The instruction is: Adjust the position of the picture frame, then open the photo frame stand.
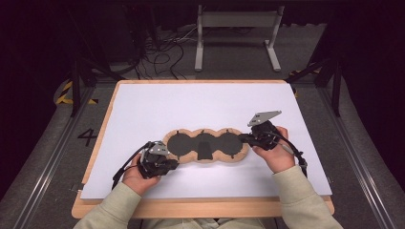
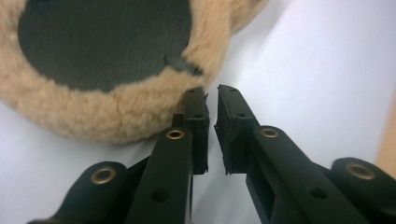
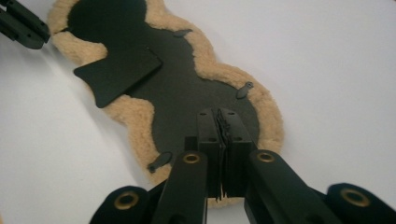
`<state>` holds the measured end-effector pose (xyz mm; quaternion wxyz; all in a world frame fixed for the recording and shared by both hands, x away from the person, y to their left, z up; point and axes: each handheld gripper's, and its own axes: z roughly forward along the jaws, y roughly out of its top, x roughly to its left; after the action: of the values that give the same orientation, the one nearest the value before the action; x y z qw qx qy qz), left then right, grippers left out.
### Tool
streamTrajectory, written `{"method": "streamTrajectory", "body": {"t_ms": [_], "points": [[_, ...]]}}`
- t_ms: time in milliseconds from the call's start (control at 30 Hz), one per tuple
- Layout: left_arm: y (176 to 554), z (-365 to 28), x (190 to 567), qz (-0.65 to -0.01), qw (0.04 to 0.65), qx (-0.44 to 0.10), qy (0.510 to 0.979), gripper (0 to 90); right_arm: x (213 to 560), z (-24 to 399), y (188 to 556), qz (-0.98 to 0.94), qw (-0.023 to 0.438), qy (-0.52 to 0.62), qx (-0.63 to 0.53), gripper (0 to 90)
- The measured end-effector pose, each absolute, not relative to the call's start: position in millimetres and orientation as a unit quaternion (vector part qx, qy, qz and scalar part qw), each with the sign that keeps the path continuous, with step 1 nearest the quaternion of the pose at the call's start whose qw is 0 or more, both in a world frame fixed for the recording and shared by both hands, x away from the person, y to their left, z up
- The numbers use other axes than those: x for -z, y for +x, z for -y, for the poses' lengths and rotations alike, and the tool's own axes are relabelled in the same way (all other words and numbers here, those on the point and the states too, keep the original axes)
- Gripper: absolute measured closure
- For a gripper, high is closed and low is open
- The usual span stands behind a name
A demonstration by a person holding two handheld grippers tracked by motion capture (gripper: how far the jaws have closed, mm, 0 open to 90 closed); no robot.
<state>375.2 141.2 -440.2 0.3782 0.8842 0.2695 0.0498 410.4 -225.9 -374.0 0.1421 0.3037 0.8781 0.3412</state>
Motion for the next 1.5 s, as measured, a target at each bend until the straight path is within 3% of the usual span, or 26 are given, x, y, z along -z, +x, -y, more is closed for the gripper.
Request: {"method": "streamTrajectory", "body": {"t_ms": [233,600,1500], "points": [[379,-160,424,-0.305,0.430,-0.086,0.845,76.5,370,222,399,-0.881,0.137,0.288,-0.348,89.9],[390,-174,421,-0.359,0.446,-0.135,0.809,68.7,372,211,388,-0.887,0.116,0.266,-0.360,90.0],[403,-191,426,-0.392,0.445,-0.167,0.788,60.6,406,159,375,-0.913,0.040,0.238,-0.330,90.0]]}}
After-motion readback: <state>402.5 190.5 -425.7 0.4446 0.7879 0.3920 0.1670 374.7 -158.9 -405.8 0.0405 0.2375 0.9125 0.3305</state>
